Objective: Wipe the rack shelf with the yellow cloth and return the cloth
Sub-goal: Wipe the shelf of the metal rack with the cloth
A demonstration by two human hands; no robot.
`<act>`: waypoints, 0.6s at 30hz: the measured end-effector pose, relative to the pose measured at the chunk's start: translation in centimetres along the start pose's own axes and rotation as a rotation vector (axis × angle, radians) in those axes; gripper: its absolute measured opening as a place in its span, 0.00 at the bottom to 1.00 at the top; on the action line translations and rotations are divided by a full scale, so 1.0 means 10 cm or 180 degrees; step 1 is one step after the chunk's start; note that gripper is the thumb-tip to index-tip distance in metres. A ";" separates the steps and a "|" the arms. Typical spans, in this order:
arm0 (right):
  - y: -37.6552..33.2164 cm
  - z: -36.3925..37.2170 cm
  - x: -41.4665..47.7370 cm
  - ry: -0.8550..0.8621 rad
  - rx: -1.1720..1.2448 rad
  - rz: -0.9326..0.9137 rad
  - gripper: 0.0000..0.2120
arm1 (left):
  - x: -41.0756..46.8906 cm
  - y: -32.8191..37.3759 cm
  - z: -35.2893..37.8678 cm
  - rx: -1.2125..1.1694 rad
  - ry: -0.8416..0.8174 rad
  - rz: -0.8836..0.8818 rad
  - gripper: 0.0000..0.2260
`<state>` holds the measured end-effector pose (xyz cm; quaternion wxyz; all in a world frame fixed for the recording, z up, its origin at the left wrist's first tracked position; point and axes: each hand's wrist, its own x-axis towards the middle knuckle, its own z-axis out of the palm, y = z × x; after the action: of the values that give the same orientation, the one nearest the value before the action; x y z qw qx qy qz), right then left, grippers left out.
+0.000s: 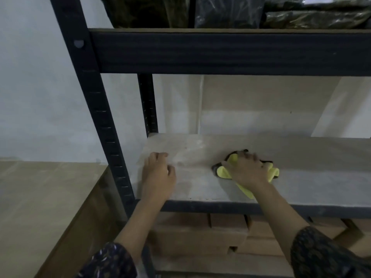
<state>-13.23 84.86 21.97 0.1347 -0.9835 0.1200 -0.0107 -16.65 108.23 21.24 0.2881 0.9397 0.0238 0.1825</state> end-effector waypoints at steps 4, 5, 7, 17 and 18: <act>-0.13 0.20 0.18 -0.0219 -0.0147 0.0222 0.36 | 0.00 -0.13 0.10 0.0482 0.0225 -0.0125 0.17; -0.15 0.18 0.25 -0.0212 -0.0148 0.0213 0.35 | 0.01 -0.16 0.12 0.0505 0.0236 -0.0140 0.18; -0.19 0.14 0.40 -0.0215 -0.0069 0.0197 0.35 | 0.03 -0.20 0.15 0.0501 0.0248 -0.0170 0.18; -0.31 0.18 0.09 -0.0054 -0.0008 0.0699 0.47 | 0.08 -0.20 0.17 0.0534 0.0249 -0.0310 0.18; -0.30 0.19 0.06 -0.0067 0.0044 0.0703 0.47 | 0.08 -0.20 0.17 0.0542 0.0243 -0.0329 0.19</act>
<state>-11.85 88.05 20.97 0.1431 -0.9634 0.2262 0.0136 -15.12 109.09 19.08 0.2151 0.9507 0.0985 0.2004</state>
